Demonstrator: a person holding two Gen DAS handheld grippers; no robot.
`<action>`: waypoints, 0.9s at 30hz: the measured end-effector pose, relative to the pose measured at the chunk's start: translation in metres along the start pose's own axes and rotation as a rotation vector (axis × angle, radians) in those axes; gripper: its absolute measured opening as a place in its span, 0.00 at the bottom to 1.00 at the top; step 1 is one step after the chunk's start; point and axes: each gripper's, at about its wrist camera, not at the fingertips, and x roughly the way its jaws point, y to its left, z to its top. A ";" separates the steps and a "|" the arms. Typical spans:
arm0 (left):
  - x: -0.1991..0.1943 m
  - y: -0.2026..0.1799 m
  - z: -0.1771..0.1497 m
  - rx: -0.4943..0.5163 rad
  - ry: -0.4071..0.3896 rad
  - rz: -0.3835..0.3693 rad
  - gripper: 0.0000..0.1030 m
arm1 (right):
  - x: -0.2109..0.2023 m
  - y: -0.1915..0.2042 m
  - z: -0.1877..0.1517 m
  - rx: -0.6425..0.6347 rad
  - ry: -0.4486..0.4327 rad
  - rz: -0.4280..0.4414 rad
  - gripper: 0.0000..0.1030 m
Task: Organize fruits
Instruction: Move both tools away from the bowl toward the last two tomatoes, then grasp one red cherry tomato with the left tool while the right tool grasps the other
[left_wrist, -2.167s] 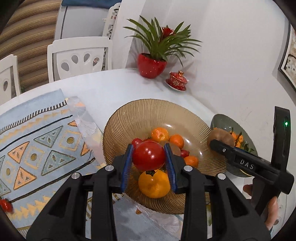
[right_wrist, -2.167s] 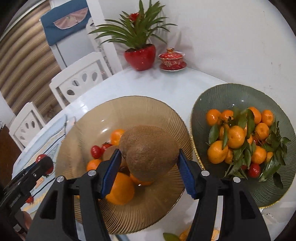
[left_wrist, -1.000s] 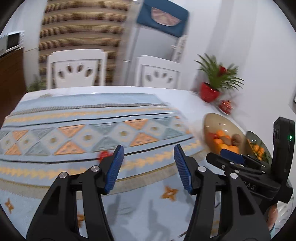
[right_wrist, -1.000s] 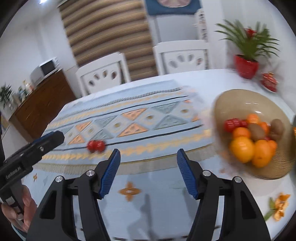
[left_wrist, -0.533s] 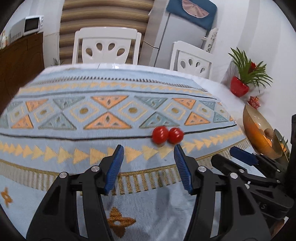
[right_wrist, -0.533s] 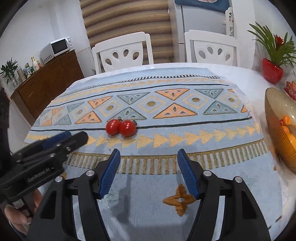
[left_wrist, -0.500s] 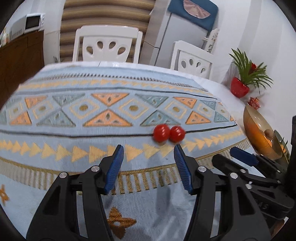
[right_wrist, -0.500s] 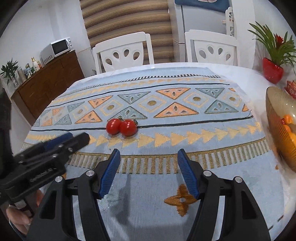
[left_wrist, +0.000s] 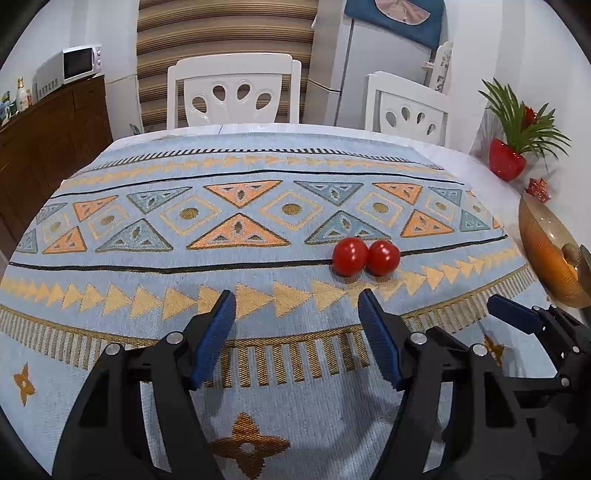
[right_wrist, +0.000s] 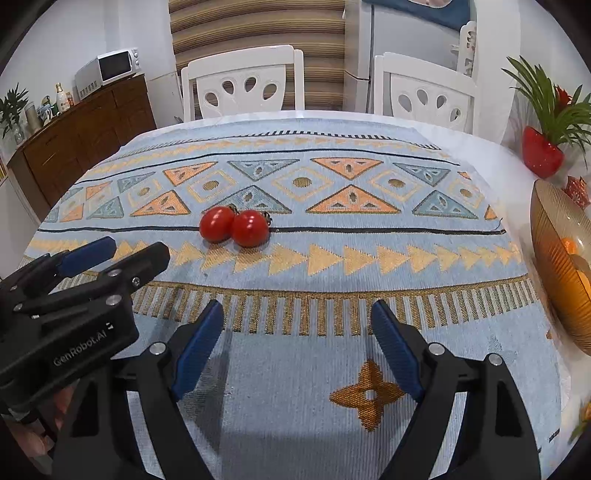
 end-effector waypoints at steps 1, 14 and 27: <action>0.001 0.001 0.000 -0.003 0.005 -0.001 0.67 | 0.000 -0.001 0.000 0.003 0.003 0.001 0.80; 0.004 0.009 0.000 -0.046 0.027 -0.022 0.71 | 0.000 -0.009 0.002 0.042 0.005 -0.043 0.95; 0.006 0.010 0.000 -0.056 0.038 -0.033 0.47 | -0.014 -0.004 0.000 0.016 -0.075 -0.026 0.83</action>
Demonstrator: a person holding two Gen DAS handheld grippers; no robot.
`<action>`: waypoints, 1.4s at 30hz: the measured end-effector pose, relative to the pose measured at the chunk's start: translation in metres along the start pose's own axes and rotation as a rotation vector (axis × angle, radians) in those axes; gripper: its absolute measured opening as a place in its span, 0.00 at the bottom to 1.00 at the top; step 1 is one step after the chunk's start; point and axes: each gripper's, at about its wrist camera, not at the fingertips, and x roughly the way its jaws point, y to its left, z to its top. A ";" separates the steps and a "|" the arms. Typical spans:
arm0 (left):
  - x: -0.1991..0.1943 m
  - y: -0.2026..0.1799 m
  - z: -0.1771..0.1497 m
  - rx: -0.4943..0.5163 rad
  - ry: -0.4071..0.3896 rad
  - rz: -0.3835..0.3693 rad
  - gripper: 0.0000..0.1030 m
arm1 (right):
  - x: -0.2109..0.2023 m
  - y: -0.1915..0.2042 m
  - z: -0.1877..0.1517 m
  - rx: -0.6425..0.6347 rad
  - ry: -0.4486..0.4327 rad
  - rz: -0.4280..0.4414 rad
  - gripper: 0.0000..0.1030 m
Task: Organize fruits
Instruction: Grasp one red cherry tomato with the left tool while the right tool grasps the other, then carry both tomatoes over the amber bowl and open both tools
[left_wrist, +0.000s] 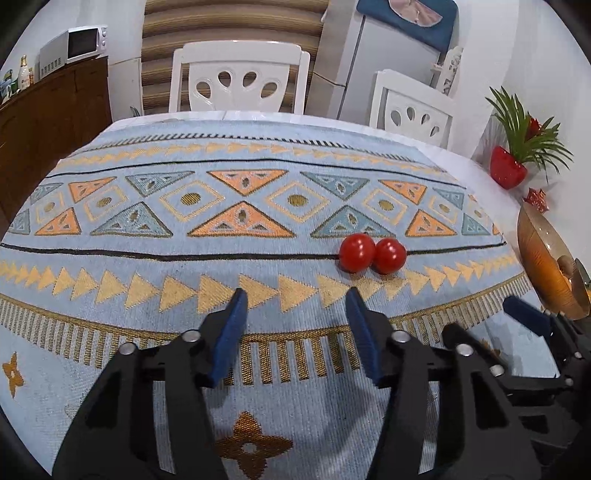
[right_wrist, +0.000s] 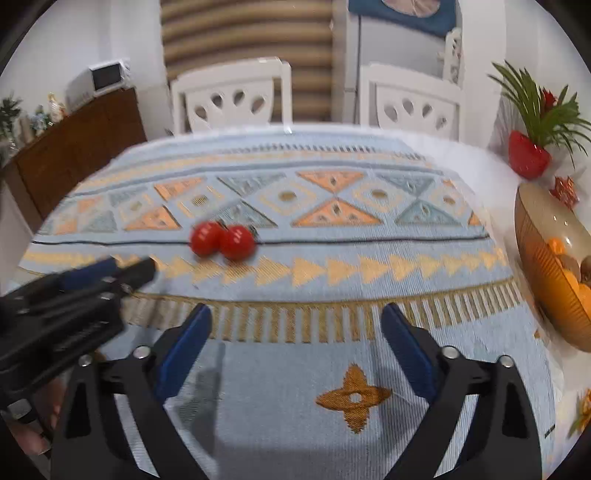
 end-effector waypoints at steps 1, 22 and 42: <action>0.000 0.000 0.001 -0.002 0.006 -0.010 0.45 | -0.001 -0.001 0.001 0.003 -0.003 0.012 0.79; 0.043 -0.039 0.037 0.269 0.161 -0.167 0.21 | 0.058 -0.019 0.063 0.197 0.212 0.380 0.40; 0.047 -0.043 0.047 0.328 0.152 -0.150 0.25 | 0.057 -0.050 0.049 0.293 0.196 0.442 0.28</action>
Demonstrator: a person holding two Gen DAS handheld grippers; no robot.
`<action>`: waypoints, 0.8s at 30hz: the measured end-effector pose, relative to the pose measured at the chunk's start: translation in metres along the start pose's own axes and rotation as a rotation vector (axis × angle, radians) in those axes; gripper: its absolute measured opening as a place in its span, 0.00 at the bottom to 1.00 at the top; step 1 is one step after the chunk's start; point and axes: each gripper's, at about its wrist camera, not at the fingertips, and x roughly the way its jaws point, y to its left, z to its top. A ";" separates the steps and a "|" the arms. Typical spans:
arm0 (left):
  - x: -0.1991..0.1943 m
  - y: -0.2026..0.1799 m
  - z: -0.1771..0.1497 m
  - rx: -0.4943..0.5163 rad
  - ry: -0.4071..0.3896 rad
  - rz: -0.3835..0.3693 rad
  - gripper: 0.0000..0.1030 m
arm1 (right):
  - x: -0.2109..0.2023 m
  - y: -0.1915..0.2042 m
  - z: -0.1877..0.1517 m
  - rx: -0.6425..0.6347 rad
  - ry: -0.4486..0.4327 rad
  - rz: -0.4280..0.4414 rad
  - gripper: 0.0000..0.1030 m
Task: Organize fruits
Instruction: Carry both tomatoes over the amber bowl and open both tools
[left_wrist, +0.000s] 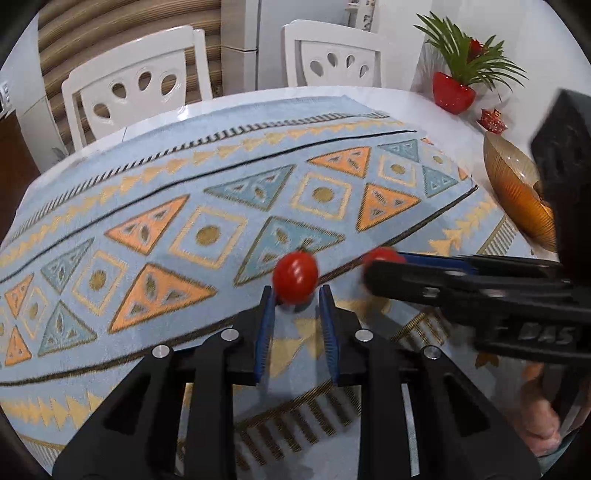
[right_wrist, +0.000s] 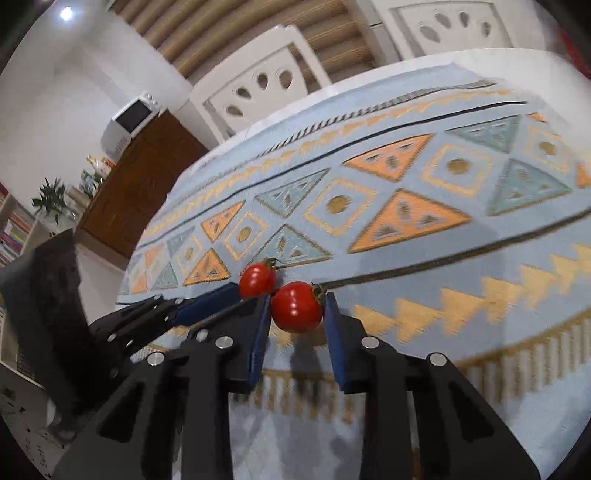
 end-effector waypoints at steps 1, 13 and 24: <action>0.002 -0.004 0.004 0.011 -0.004 0.012 0.25 | -0.009 -0.006 -0.002 0.008 -0.011 0.001 0.28; 0.017 -0.021 0.008 -0.002 -0.025 0.002 0.26 | -0.052 -0.029 -0.037 0.006 -0.035 -0.053 0.28; -0.032 -0.082 0.015 0.049 -0.127 -0.040 0.26 | -0.115 -0.050 -0.040 0.038 -0.133 -0.047 0.28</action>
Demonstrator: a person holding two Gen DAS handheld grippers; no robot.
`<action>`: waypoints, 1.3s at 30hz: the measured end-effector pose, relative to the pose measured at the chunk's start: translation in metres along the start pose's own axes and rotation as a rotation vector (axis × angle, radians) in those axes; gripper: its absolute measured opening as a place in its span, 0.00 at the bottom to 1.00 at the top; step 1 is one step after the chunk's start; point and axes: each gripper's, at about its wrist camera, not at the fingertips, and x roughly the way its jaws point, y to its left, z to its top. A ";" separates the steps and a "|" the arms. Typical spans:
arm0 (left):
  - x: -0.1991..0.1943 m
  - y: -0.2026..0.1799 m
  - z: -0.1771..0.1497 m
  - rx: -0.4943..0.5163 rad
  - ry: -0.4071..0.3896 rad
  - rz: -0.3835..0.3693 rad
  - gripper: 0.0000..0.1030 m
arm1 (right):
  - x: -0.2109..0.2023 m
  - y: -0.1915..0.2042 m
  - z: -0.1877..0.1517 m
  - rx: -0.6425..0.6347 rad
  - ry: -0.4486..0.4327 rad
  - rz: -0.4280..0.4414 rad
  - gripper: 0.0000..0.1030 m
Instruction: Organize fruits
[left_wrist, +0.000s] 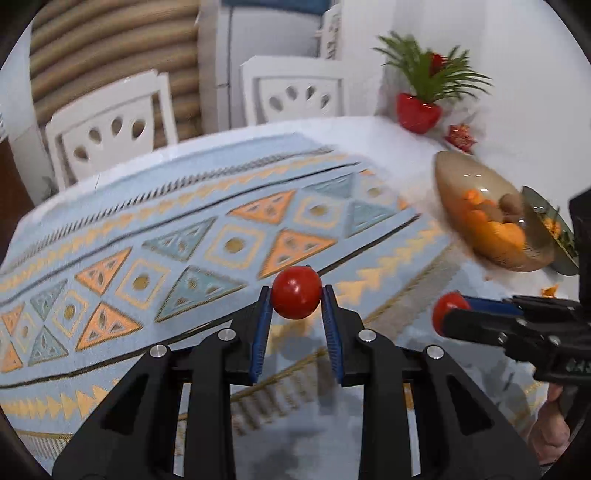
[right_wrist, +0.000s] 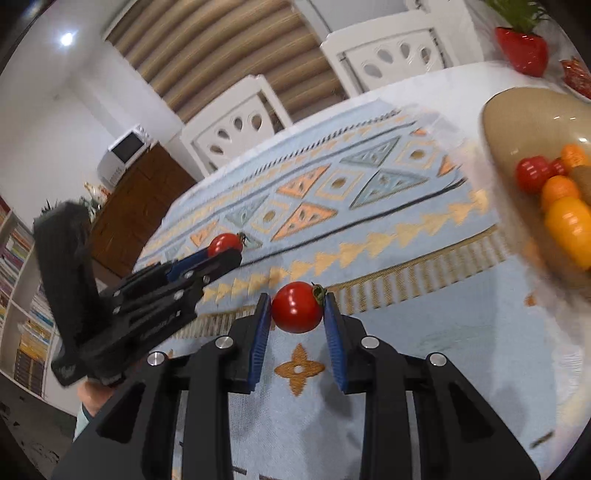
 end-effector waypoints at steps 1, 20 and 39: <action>-0.005 -0.012 0.005 0.016 -0.013 -0.006 0.26 | -0.007 -0.003 0.003 0.006 -0.014 0.002 0.28; 0.015 -0.202 0.078 0.105 -0.076 -0.296 0.26 | -0.174 -0.154 0.044 0.271 -0.260 -0.338 0.28; 0.050 -0.247 0.071 0.071 0.054 -0.433 0.53 | -0.178 -0.195 0.019 0.357 -0.214 -0.343 0.35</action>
